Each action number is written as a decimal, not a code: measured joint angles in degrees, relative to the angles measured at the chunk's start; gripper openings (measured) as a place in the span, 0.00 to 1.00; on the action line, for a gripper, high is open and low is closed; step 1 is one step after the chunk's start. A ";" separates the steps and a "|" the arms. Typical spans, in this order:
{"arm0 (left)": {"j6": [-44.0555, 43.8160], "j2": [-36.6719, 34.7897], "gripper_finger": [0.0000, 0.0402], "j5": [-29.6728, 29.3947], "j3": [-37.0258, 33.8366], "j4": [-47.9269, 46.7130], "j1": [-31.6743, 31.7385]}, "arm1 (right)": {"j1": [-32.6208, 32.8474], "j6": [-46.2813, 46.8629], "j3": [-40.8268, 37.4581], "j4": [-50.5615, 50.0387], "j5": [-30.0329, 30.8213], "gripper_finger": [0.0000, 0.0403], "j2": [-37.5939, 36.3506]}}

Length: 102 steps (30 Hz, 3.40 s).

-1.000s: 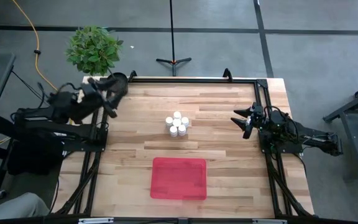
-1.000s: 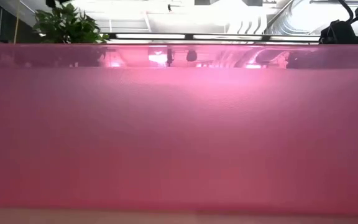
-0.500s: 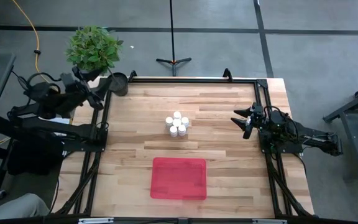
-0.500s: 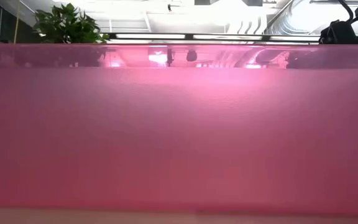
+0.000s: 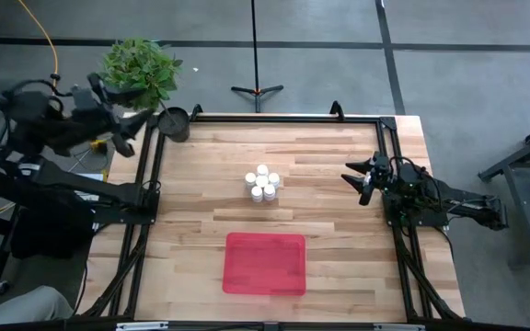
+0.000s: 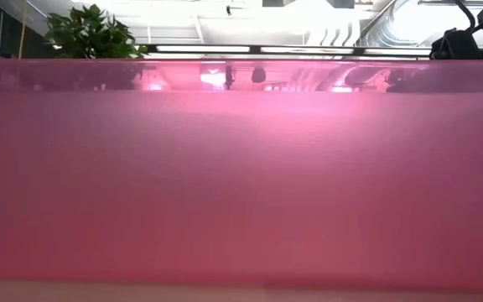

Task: Pick and place pill bottles into a basket
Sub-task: Put the white pill bottle into the red bin

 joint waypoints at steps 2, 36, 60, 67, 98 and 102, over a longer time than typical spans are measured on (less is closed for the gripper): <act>0.85 2.00 0.66 0.00 5.15 -4.27 -0.01 | 0.00 0.00 -0.01 0.01 0.00 0.56 -0.02; -3.90 30.52 0.34 -0.59 13.75 -51.40 0.06 | -0.02 -0.01 -0.04 -0.01 -0.01 0.56 0.02; 1.21 34.89 0.60 16.03 -15.50 -23.18 10.04 | -0.01 0.10 -0.04 -0.09 -0.57 0.56 0.09; 2.30 37.87 0.70 22.17 -15.48 -16.56 13.14 | 0.00 0.20 -0.07 -0.09 -0.59 0.56 0.37; 11.09 49.28 0.70 31.27 -15.46 -4.67 14.31 | 0.00 0.20 -0.07 -0.16 -2.86 0.56 1.18; 10.91 49.28 0.70 31.21 -15.46 -2.97 15.21 | 0.00 0.20 -0.07 -0.18 -2.89 0.56 1.31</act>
